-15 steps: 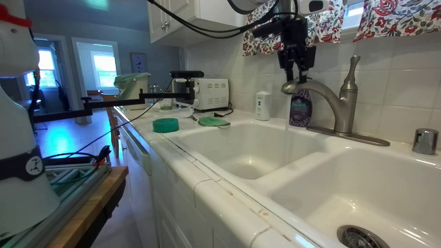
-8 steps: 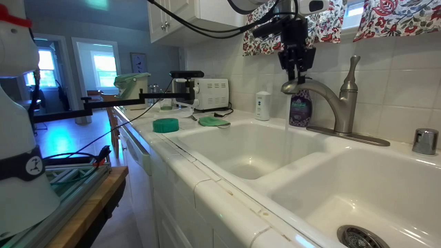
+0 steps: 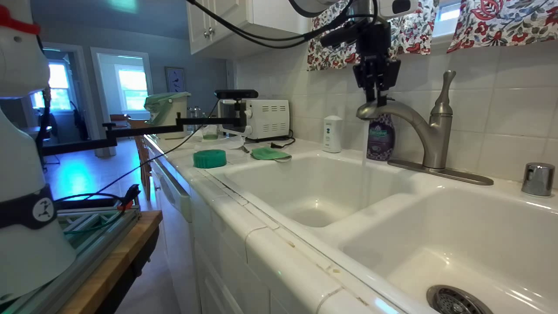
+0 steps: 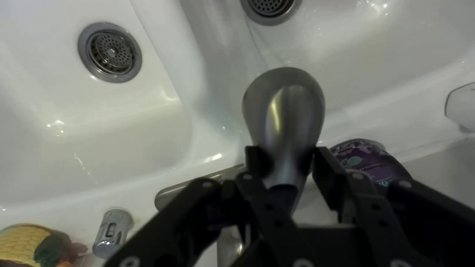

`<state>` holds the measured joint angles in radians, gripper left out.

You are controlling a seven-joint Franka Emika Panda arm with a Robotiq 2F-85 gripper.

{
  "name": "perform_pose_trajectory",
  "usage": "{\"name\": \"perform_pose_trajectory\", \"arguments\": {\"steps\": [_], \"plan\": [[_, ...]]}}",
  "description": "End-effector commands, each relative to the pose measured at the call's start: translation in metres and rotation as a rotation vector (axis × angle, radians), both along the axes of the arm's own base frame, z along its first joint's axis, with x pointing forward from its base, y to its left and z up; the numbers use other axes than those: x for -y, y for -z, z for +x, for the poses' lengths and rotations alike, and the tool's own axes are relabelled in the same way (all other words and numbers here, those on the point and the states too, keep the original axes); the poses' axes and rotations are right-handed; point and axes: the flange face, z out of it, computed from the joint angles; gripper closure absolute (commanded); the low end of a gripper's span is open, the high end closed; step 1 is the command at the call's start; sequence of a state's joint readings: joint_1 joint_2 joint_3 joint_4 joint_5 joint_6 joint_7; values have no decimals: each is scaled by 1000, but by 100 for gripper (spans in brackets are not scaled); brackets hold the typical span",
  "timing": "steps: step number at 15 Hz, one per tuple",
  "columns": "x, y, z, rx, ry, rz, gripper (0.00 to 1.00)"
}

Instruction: Turn the tap faucet to the right

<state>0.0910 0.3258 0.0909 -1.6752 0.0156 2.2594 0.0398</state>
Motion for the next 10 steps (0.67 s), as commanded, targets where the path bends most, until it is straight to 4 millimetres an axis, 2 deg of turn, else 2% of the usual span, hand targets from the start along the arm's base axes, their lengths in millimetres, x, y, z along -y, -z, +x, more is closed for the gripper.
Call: {"name": "perform_pose_trajectory", "arguments": {"steps": [1,10], "plan": [[5,-2,-1,-29,20,15,58],[25,0,-4,-44,2,-10,54]]}}
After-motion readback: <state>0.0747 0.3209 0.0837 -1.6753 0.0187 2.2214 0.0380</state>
